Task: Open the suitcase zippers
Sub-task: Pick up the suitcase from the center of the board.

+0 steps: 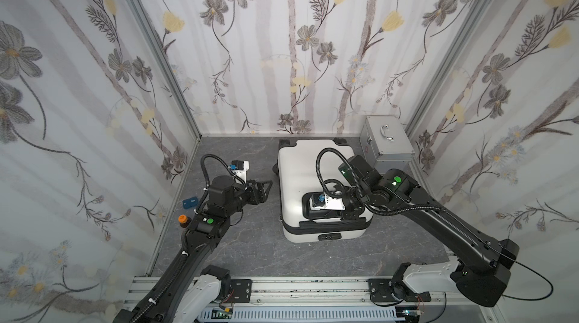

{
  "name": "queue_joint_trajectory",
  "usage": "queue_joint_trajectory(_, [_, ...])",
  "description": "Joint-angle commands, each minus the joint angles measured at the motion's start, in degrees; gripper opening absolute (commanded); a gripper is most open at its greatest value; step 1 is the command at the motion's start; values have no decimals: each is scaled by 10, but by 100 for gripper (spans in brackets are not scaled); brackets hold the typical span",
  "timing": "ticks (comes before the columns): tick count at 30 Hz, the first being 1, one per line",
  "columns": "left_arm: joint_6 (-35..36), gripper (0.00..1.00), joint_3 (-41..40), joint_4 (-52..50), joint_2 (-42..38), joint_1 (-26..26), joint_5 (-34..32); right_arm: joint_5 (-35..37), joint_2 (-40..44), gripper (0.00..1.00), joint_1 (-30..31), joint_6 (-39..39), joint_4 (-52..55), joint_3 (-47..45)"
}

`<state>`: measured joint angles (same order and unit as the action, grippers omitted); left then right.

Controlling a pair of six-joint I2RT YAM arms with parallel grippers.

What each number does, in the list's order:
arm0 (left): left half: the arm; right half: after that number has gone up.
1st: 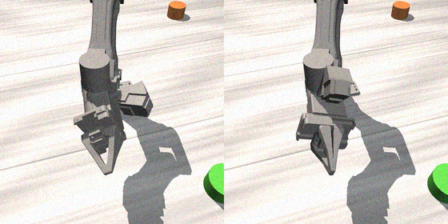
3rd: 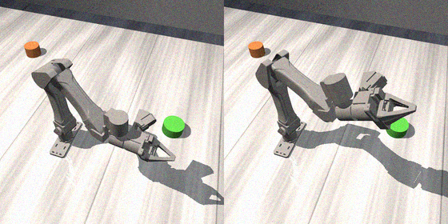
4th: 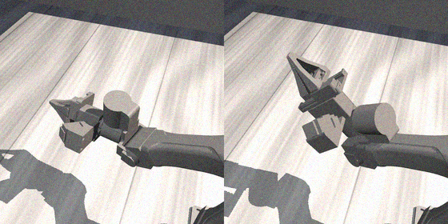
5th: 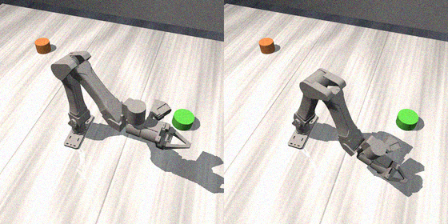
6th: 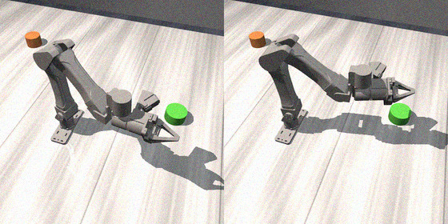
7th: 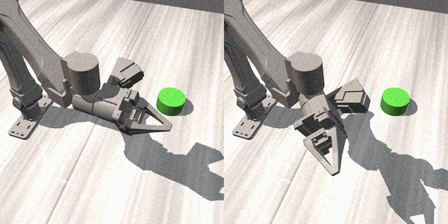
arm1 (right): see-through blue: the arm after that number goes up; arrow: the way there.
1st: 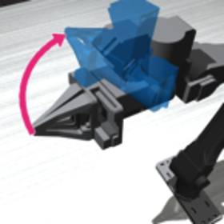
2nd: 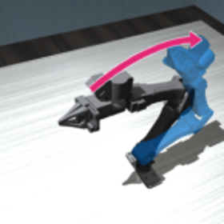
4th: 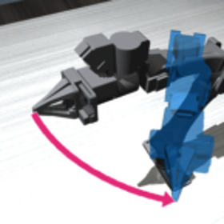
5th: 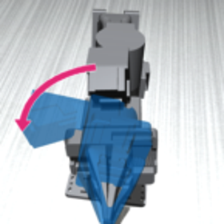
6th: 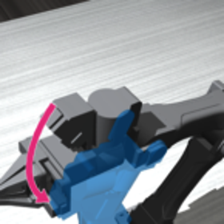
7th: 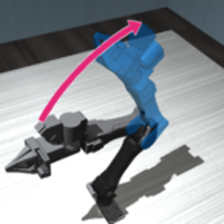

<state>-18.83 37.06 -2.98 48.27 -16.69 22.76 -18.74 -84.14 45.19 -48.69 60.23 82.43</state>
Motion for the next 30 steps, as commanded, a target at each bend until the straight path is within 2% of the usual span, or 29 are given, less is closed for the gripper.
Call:
queue_joint_trajectory(1, [55,79,-7,19,-34,-8,55,-28,8,0,-39,-31,-167,14])
queue_joint_trajectory(5, [135,78,-28,-9,-88,-19,86,-76,0,0,-61,-44,-185,18])
queue_joint_trajectory(8, [237,67,-32,-62,-123,-23,172,-110,-5,0,-77,-52,-195,19])
queue_joint_trajectory(10, [338,59,-33,-126,-137,-28,232,-127,-7,0,-86,-58,-202,18])
queue_joint_trajectory(12, [421,56,-42,-172,-144,-32,263,-134,-8,0,-88,-63,-204,19])
queue_joint_trajectory(14, [420,56,-58,-164,-141,-35,253,-137,-10,0,-88,-67,-205,19])
queue_joint_trajectory(19, [366,51,-70,-115,-99,-48,228,-142,-9,0,-90,-74,-204,18])
queue_joint_trajectory(22, [367,49,-77,-104,-69,-55,232,-148,-8,0,-89,-81,-203,18])
queue_joint_trajectory(26, [347,46,-78,-76,-39,-56,184,-152,-9,0,-89,-90,-202,18])
queue_joint_trajectory(30, [324,37,-112,17,-39,-56,210,-154,-9,0,-89,-98,-201,16])
